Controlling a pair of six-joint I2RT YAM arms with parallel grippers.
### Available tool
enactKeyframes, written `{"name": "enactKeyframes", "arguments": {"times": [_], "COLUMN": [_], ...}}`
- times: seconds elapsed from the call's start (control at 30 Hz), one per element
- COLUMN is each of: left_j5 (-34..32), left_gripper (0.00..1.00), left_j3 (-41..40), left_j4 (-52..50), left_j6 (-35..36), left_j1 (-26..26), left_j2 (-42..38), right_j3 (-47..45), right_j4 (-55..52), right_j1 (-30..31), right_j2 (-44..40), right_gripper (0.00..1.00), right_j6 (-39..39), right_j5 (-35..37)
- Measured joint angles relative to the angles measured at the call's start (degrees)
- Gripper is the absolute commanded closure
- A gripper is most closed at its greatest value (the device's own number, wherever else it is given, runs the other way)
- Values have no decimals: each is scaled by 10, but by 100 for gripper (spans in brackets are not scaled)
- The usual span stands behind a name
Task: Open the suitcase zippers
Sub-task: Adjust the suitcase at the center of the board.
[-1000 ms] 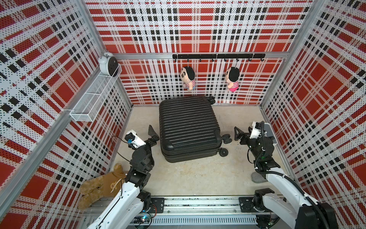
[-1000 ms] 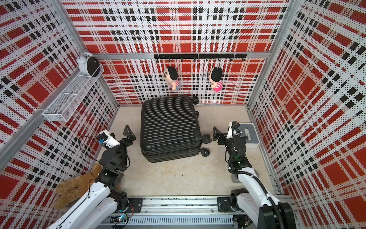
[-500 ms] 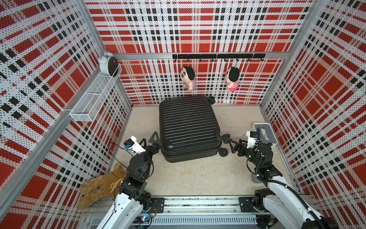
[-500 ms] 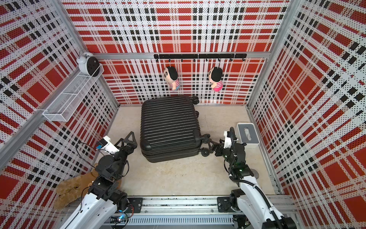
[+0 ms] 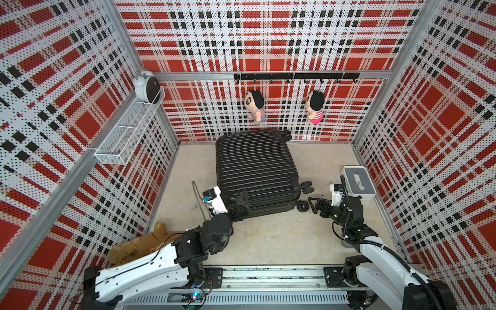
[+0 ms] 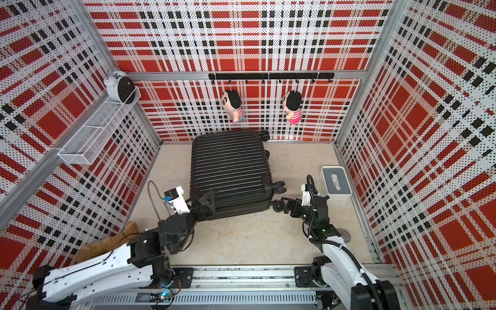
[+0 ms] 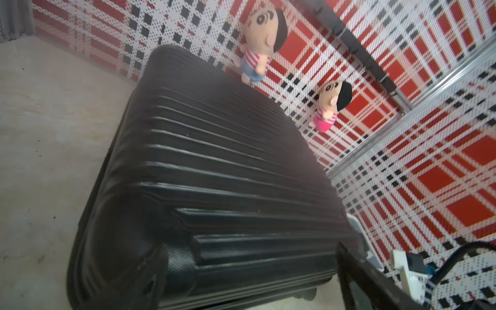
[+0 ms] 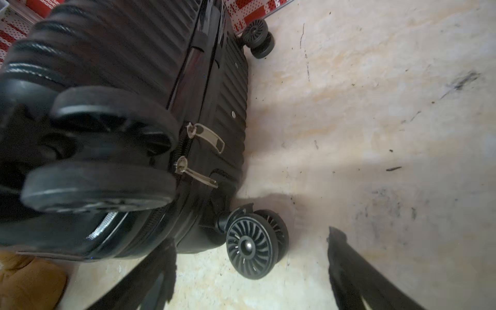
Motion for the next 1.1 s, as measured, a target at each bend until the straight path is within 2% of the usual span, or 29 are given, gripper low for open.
{"name": "enactKeyframes", "arguments": {"times": [0.1, 0.27, 0.43, 0.63, 0.77, 0.9, 1.1], "left_j5": [3, 60, 129, 163, 172, 189, 214], "left_gripper": [2, 2, 2, 2, 2, 2, 2], "left_j3": [24, 40, 46, 44, 40, 34, 20], "left_j4": [7, 46, 79, 85, 61, 32, 19], "left_j6": [5, 22, 27, 26, 23, 22, 22], "left_j1": [-9, 18, 67, 107, 129, 179, 220], "left_j2": [70, 113, 120, 111, 85, 55, 23], "right_j3": [-4, -3, 40, 89, 113, 138, 142], "right_j4": [63, 151, 133, 125, 109, 95, 84], "right_j1": [2, 6, 6, 23, 85, 148, 184], "right_j2": [-1, -11, 46, 107, 111, 134, 130], "right_gripper": [10, 8, 11, 14, 14, 16, 15], "right_j6": [14, 38, 35, 31, 7, -13, -47], "right_j5": [-62, -135, -140, -141, -122, -122, -85]}}
